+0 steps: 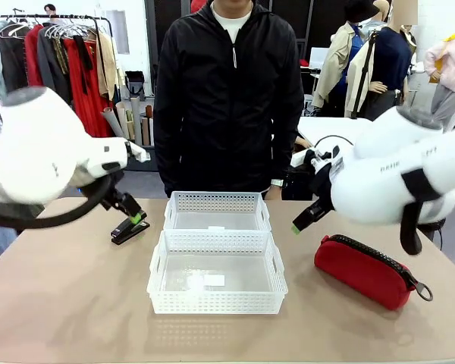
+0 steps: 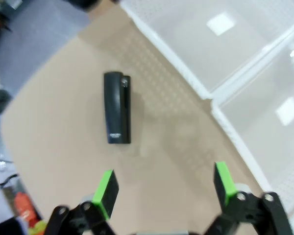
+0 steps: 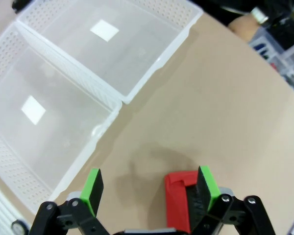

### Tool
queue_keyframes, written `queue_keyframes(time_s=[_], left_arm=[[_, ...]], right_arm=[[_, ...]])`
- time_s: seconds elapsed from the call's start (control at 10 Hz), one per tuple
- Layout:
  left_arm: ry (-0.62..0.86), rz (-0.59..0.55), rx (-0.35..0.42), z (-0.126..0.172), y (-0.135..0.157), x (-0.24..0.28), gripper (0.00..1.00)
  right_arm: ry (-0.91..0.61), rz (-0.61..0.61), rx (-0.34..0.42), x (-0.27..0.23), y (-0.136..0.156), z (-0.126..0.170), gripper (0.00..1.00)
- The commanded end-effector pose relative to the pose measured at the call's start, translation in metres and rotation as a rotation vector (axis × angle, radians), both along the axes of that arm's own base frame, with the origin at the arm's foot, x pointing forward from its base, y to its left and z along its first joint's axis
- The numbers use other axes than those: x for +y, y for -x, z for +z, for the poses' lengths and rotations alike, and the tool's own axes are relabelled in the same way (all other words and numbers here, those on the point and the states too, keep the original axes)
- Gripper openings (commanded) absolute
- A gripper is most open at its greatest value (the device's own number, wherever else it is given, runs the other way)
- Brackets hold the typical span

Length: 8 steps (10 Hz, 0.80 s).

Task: Distribute items into two baskets.
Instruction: Pick up the Pencil pouch that the person points to.

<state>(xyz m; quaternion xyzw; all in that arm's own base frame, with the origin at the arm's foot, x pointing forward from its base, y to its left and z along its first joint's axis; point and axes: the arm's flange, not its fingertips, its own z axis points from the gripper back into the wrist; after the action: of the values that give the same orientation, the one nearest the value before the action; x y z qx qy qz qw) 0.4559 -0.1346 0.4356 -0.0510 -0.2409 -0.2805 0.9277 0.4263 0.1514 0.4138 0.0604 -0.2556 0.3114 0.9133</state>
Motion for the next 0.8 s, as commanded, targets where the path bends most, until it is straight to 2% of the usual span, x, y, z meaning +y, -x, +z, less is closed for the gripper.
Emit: queue_keyframes(time_s=[0.0,0.1,0.3,0.4,0.5,0.7], left_arm=[[0.054,-0.006,0.147,0.029,-0.047,0.025,1.00],[0.122,-0.028,0.239,0.048,-0.069,0.035,1.00],[0.150,-0.006,0.351,0.067,-0.090,0.046,1.00],[0.182,0.036,0.404,0.073,-0.100,0.058,1.00],[0.240,0.065,0.418,0.076,-0.106,0.076,1.00],[0.368,0.134,0.386,0.077,-0.106,0.126,1.00]], right_arm=[[-0.099,0.051,0.085,-0.035,-0.030,0.027,1.00],[-0.175,0.077,0.141,-0.049,-0.042,0.038,1.00],[-0.315,0.085,0.265,-0.076,-0.062,0.049,1.00],[-0.396,0.036,0.342,-0.097,-0.073,0.053,1.00],[-0.469,0.000,0.361,-0.115,-0.076,0.055,1.00],[-0.591,-0.032,0.370,-0.150,-0.073,0.055,1.00]])
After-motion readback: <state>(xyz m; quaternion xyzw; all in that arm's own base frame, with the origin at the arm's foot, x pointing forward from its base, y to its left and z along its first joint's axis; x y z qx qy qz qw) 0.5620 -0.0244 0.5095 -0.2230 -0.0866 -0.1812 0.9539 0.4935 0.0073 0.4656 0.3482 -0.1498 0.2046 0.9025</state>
